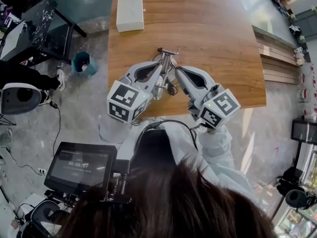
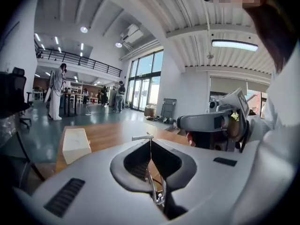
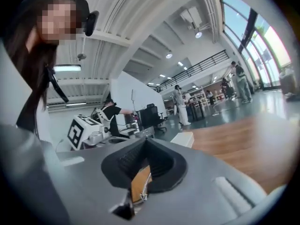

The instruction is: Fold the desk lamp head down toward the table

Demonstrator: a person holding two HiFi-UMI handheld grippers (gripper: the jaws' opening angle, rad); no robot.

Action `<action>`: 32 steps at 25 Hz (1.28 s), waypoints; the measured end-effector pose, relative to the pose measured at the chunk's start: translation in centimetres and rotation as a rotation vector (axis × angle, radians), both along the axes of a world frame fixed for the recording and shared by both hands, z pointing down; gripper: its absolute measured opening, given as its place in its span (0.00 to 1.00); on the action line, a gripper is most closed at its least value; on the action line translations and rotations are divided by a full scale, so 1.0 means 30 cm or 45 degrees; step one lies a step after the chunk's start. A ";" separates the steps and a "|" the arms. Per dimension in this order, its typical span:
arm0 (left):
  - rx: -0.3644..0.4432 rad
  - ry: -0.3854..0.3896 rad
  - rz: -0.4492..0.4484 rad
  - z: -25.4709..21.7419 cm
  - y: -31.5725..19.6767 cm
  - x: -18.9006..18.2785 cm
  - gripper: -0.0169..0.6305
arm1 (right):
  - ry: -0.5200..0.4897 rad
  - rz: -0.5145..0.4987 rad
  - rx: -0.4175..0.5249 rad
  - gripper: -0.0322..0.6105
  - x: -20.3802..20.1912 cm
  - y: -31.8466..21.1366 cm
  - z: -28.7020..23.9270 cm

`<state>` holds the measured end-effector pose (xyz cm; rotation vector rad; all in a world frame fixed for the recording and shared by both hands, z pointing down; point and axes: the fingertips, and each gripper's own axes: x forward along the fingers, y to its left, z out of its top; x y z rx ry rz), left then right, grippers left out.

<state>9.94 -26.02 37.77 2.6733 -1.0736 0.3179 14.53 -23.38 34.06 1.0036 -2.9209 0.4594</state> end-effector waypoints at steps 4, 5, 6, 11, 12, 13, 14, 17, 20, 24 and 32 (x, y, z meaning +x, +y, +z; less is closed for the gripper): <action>0.071 -0.019 -0.117 -0.087 -0.015 -0.007 0.03 | -0.022 0.165 0.018 0.05 0.036 -0.034 -0.029; 0.078 -0.018 -0.135 -0.102 -0.019 -0.009 0.03 | -0.032 0.183 0.028 0.05 0.040 -0.039 -0.034; 0.083 -0.013 -0.144 -0.113 -0.022 -0.008 0.03 | -0.040 0.198 0.033 0.05 0.043 -0.044 -0.038; 0.097 0.013 -0.153 -0.139 -0.018 -0.002 0.03 | -0.024 0.257 0.057 0.05 0.043 -0.061 -0.057; 0.098 0.009 -0.156 -0.138 -0.018 -0.003 0.03 | -0.018 0.266 0.061 0.05 0.043 -0.062 -0.060; 0.099 0.005 -0.158 -0.137 -0.018 -0.003 0.03 | -0.015 0.275 0.064 0.05 0.044 -0.063 -0.063; 0.098 0.004 -0.160 -0.136 -0.018 -0.003 0.03 | -0.012 0.281 0.065 0.05 0.044 -0.063 -0.065; 0.094 0.010 -0.166 -0.137 -0.021 -0.007 0.03 | -0.001 0.299 0.064 0.05 0.045 -0.060 -0.067; 0.088 0.025 -0.164 -0.138 -0.021 -0.011 0.03 | 0.018 0.308 0.062 0.05 0.045 -0.057 -0.065; 0.080 0.020 -0.162 -0.133 -0.020 -0.014 0.03 | 0.024 0.285 0.056 0.05 0.037 -0.054 -0.058; 0.077 0.016 -0.147 -0.122 -0.016 -0.009 0.03 | 0.036 0.273 0.043 0.05 0.030 -0.046 -0.046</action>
